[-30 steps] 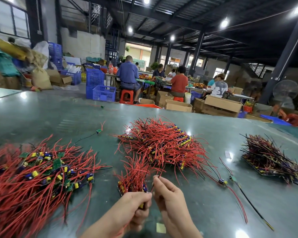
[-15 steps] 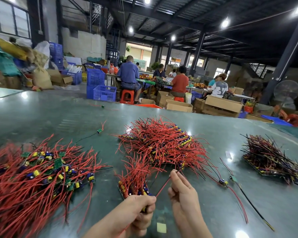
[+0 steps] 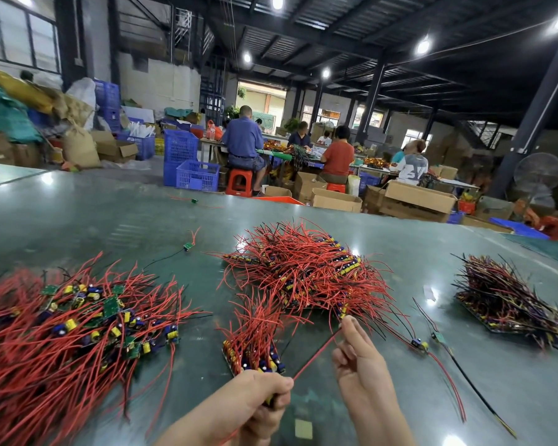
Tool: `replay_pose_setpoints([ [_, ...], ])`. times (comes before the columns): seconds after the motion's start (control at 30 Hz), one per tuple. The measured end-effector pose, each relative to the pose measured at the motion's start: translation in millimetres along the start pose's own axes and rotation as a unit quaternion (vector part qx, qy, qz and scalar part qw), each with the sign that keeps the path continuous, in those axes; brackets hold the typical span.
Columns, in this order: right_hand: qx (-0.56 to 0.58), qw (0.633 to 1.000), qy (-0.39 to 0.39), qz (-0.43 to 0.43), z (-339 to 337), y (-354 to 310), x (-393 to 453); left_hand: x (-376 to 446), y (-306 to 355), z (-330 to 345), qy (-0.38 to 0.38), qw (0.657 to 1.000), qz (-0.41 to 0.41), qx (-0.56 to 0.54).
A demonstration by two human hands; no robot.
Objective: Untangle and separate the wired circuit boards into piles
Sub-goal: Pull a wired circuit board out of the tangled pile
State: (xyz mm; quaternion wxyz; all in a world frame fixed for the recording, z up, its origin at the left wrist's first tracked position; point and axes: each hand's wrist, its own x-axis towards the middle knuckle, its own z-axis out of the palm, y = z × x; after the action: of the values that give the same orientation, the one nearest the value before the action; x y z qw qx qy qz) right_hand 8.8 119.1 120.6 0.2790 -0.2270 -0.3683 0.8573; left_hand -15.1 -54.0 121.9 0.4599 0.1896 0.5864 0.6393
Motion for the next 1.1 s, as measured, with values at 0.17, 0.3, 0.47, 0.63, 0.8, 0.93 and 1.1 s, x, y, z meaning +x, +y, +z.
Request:
replay_pose_setpoints([
  [0.17, 0.013, 0.999, -0.037, -0.024, 1.4, -1.8, 1.2, 9.9, -0.1, -8.4, 0.000, 0.977, 0.034, -0.210],
  [0.3, -0.091, 0.992, -0.086, 0.015, 2.8, 7.3, -4.2, 12.7, 2.3, -13.0, 0.064, 0.924, 0.148, -0.347],
  [0.47, -0.206, 0.963, -0.157, 0.070, 9.6, 22.9, -15.3, 13.8, 0.3, -18.5, 0.138, 0.888, 0.244, -0.366],
  [0.63, -0.187, 0.955, -0.209, 0.099, 16.8, 31.4, -24.6, 15.2, -5.9, -18.3, 0.102, 0.886, 0.268, -0.364],
  [0.8, -0.148, 0.967, -0.206, -0.003, 16.2, 28.6, -22.2, 16.0, -12.4, -9.7, 0.148, 0.921, 0.297, -0.206],
  [0.93, -0.181, 0.964, -0.188, -0.055, 11.3, 25.4, -17.8, 17.6, -15.3, -7.9, 0.163, 0.932, 0.298, -0.122],
  [1.1, -0.239, 0.941, -0.212, -0.110, 13.6, 19.5, -24.3, 17.5, -12.6, -5.0, 0.084, 0.942, 0.248, -0.209],
])
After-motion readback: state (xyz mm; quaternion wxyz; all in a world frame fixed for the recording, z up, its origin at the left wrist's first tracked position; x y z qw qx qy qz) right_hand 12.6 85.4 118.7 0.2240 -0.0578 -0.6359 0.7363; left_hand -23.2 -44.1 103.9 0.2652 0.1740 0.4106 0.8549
